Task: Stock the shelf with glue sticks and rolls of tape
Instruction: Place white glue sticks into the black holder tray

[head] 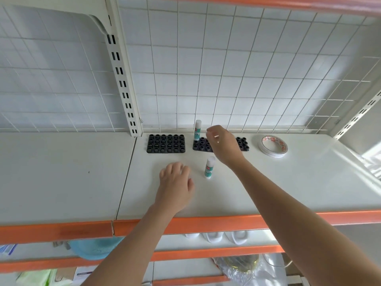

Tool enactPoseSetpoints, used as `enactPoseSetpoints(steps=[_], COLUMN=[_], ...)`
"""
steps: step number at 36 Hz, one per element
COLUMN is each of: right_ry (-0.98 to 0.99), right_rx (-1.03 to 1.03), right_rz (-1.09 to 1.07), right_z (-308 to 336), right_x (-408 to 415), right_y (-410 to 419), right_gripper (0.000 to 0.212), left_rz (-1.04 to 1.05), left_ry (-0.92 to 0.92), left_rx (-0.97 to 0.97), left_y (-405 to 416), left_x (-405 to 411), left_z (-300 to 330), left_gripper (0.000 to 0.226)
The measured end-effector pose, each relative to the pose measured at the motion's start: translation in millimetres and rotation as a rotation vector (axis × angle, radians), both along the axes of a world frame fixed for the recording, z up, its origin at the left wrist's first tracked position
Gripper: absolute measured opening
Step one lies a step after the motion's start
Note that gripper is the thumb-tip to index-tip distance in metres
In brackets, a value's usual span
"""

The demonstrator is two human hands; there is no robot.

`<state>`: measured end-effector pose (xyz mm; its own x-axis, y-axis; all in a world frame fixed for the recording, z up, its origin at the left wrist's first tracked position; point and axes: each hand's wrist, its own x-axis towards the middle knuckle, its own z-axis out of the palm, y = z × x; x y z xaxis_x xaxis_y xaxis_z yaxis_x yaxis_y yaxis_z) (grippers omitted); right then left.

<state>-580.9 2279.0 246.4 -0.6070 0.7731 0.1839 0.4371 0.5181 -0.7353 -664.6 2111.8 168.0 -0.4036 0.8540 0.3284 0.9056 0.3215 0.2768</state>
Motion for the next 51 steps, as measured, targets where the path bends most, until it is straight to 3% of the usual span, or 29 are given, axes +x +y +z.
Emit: enactPoseSetpoints(steps=[5, 9, 14, 19, 22, 26, 29, 33, 38, 45, 51], right_ry=[0.17, 0.179, 0.097, 0.076, 0.085, 0.136, 0.189, 0.267, 0.353, 0.307, 0.246], right_rx=[0.068, 0.102, 0.141, 0.126, 0.068, -0.025, -0.093, -0.205, -0.302, -0.045, 0.053], right_rz=[-0.023, 0.046, 0.082, 0.009, 0.006, 0.002, 0.006, 0.011, -0.106, -0.181, -0.197], right_z=[-11, -22, -34, -32, -28, -26, -26, -28, -22, -12, -12], right_x=[41, 62, 65, 51, 44, 40, 38, 37, 27, 2, -17], right_y=[-32, -49, -60, -61, -58, -49, -43, -35, -24, -10, -4], right_gripper=[0.014, 0.003, 0.035, 0.041, 0.033, 0.021, 0.022, 0.023, 0.017, 0.011, 0.006], left_rz=[0.032, 0.025, 0.012, 0.024, 0.018, 0.019, 0.014, 0.019, 0.026, 0.012, 0.021], left_ry=[0.002, -0.001, 0.0, -0.003, -0.006, -0.013, -0.007, -0.015, -0.004, -0.034, -0.025], left_rx=[0.047, 0.04, 0.036, 0.062, 0.056, 0.07, 0.076, 0.071, 0.075, 0.045, 0.054], left_y=[1, 1, 0, 1, 1, 1, 0, 0, 1, 0, -1], left_x=[0, 0, 0, 1, 0, 0, 0, 0, 0, 0, 1], left_z=[-5, -3, -2, -2, -3, -3, -3, -4, -6, -3, -2], left_gripper=[0.011, 0.012, 0.021, 0.02, 0.011, 0.015, 0.025, 0.013, 0.014, 0.013, 0.013])
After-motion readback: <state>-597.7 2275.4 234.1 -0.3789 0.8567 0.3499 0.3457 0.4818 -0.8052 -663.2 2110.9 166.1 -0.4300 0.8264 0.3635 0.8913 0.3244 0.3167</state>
